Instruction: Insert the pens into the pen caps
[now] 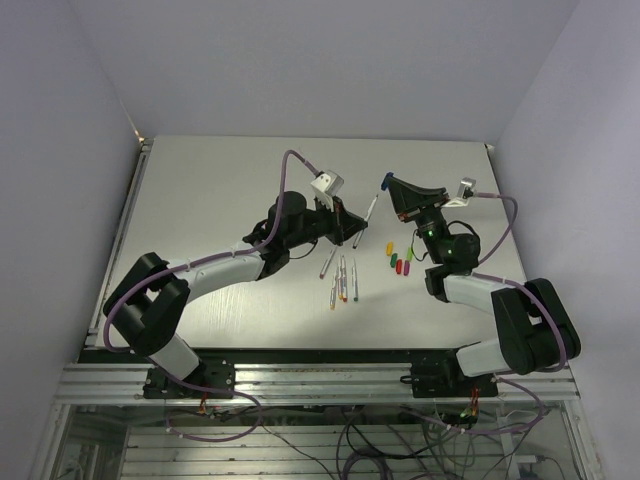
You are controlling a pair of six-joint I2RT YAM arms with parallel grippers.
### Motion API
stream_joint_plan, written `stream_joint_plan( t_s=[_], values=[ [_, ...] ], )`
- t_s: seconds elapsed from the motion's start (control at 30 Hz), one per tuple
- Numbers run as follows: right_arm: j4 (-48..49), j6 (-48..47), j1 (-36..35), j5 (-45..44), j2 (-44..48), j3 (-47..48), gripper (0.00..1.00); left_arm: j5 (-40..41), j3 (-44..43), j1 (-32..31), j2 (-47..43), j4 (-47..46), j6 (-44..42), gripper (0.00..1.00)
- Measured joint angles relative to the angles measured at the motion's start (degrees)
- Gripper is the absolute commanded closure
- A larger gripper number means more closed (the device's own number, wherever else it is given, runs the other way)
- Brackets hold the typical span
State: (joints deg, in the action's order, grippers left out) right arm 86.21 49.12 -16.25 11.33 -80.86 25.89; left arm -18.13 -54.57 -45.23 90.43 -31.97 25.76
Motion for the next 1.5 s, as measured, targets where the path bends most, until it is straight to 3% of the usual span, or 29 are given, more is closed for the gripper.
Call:
stream_joint_plan(
  t_s=[0.93,1.5],
  values=[
    [0.59,3.04,0.00,3.52,-2.64,0.02,1.00,0.26,0.00,0.00,0.00,-1.27,0.17,0.93],
    [1.77,11.54,0.31,11.17,-8.35,0.52,0.98,3.34,2.10,0.00,0.00,-4.70,1.27,0.93]
  ],
)
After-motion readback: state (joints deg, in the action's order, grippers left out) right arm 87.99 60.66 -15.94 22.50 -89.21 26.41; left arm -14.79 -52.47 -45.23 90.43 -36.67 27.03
